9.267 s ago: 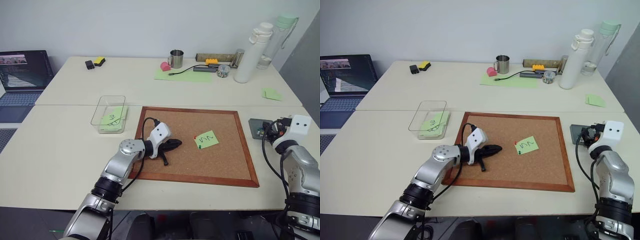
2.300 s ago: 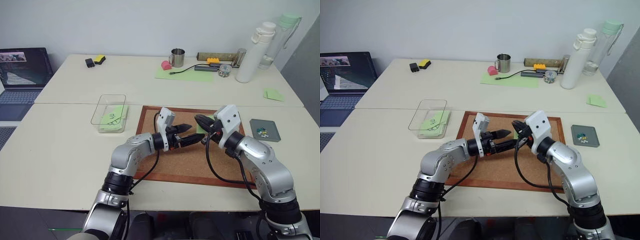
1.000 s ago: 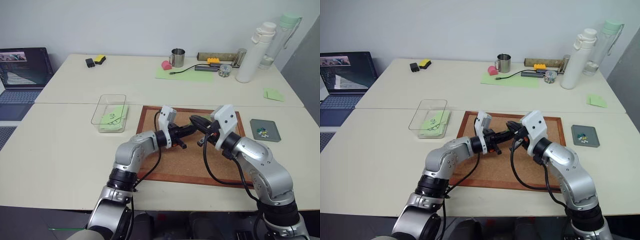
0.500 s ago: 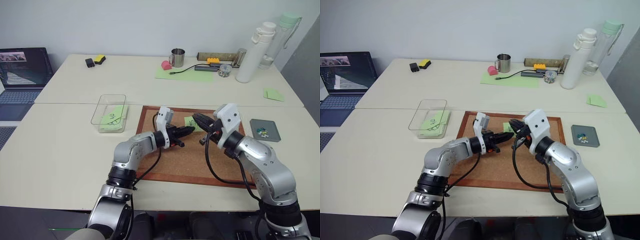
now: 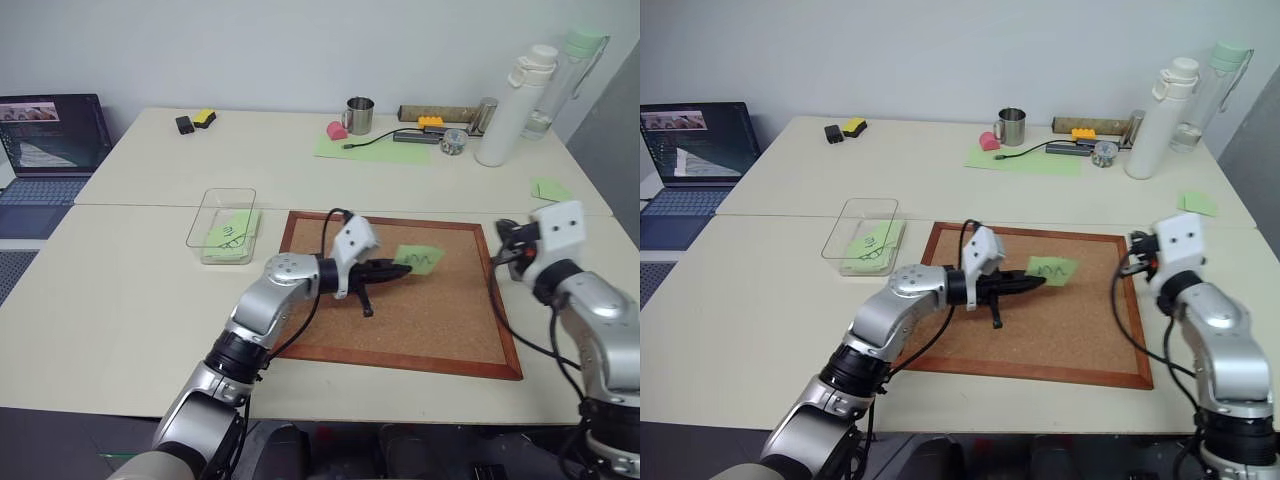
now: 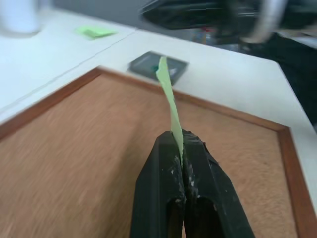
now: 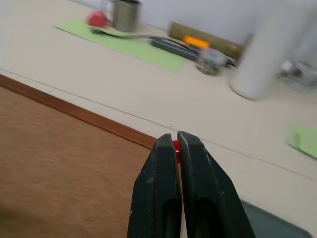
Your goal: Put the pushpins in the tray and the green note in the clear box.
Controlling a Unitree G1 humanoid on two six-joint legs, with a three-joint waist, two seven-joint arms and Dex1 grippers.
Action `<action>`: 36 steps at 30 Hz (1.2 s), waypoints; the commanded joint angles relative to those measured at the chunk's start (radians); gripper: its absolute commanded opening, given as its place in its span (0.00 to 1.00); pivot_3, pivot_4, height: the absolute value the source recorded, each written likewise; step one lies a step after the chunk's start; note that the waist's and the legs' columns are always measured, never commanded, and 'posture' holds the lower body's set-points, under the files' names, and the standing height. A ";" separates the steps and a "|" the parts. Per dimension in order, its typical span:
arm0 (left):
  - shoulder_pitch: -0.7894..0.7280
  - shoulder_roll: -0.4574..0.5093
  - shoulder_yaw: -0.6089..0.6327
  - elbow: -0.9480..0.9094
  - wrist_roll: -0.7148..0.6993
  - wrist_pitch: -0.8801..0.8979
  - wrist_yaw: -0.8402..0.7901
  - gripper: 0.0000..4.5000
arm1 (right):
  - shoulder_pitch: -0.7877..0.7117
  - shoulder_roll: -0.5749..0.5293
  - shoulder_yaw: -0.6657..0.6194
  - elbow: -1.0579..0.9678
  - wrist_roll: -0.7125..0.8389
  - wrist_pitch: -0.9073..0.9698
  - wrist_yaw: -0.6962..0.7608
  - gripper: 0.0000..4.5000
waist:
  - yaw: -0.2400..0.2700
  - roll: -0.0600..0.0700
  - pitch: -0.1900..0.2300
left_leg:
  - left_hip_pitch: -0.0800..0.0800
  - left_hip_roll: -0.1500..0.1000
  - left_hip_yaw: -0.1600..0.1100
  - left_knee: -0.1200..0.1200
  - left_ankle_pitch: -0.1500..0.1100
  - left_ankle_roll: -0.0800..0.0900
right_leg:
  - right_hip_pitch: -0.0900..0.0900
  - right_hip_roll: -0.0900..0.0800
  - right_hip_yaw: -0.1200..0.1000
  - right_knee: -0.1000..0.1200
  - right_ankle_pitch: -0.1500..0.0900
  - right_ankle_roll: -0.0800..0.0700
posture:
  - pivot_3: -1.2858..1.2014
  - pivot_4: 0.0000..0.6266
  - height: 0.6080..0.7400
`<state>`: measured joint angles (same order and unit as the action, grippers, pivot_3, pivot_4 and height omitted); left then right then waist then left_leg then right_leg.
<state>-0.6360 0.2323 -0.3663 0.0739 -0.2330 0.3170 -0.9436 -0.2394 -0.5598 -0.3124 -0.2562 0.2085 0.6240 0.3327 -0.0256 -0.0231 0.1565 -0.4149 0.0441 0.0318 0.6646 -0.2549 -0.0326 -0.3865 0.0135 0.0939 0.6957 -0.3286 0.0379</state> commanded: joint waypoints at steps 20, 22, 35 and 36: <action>-0.005 -0.025 -0.038 -0.065 0.083 -0.065 -0.006 0.00 | -0.142 -0.070 -0.087 0.450 0.088 -0.064 0.088 0.46 | -0.003 0.002 0.000 | 0.000 0.002 0.001 0.000 0.000 0.000 | 0.000 0.001 0.002 0.000 0.000 0.000 | 0.52 0.24 1.00; -0.006 -0.026 -0.035 -0.064 0.081 -0.060 -0.006 0.00 | -0.136 -0.075 -0.092 0.448 0.091 -0.068 0.086 0.51 | -0.003 0.002 0.000 | 0.000 0.002 0.001 0.000 0.000 0.000 | 0.000 0.001 0.002 0.000 0.000 0.000 | 0.52 0.24 1.00; -0.039 -0.029 0.198 -0.053 0.031 0.080 0.201 0.00 | 0.049 -0.110 -0.029 0.018 0.205 -0.004 0.228 0.51 | -0.007 0.003 0.000 | 0.000 0.002 0.000 0.000 0.000 0.000 | 0.000 0.002 0.001 0.001 0.000 0.000 | 0.52 0.24 1.00; -0.043 -0.019 0.239 -0.056 0.032 0.101 0.242 0.00 | 0.059 -0.106 -0.029 -0.051 0.245 0.025 0.239 0.51 | -0.008 0.003 0.000 | 0.000 0.003 0.000 0.000 0.000 0.000 | 0.000 0.002 0.001 0.001 0.000 0.000 | 0.52 0.24 1.00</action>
<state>-0.6491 0.1987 -0.2271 0.0517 -0.1815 0.3767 -0.7911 -0.1906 -0.6557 -0.3365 -0.1296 0.3597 0.5968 0.5313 -0.0334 -0.0199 0.1566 -0.4146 0.0463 0.0318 0.6645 -0.2549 -0.0325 -0.3866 0.0159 0.0953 0.6966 -0.3286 0.0380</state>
